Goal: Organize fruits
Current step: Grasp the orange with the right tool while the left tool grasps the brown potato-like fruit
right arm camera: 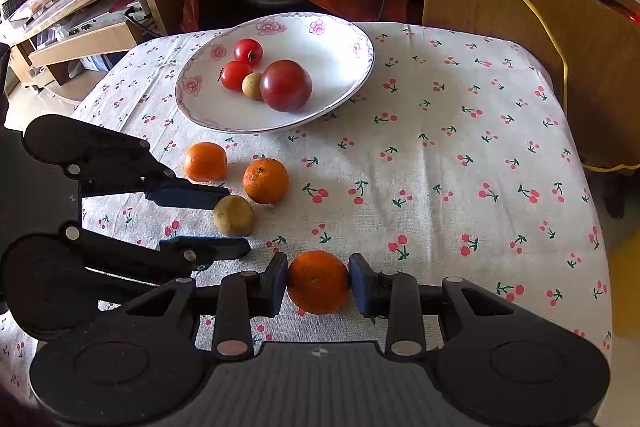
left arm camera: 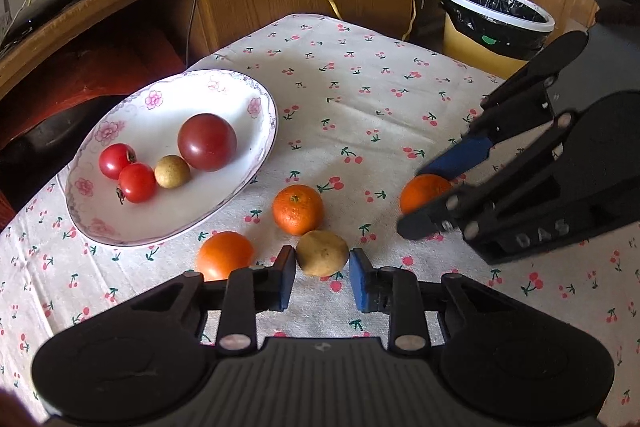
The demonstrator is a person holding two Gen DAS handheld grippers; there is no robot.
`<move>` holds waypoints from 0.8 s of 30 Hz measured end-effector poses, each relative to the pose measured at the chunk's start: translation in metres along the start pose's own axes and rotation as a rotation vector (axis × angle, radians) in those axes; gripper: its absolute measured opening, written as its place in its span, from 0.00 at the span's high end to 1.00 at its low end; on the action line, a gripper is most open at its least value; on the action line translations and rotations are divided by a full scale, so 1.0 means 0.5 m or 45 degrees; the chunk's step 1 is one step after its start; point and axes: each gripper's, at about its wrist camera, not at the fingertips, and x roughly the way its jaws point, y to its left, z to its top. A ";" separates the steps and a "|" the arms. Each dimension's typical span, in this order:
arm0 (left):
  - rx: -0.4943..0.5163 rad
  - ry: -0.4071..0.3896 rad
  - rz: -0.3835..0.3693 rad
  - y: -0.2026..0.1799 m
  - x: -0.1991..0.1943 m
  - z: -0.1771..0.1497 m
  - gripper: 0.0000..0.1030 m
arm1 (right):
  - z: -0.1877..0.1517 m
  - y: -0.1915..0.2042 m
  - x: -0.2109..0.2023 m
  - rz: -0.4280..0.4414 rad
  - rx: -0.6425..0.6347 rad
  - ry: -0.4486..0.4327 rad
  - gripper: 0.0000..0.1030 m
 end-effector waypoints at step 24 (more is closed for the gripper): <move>0.001 0.003 0.020 -0.005 -0.003 0.002 0.64 | 0.000 0.002 0.007 -0.007 -0.007 0.023 0.69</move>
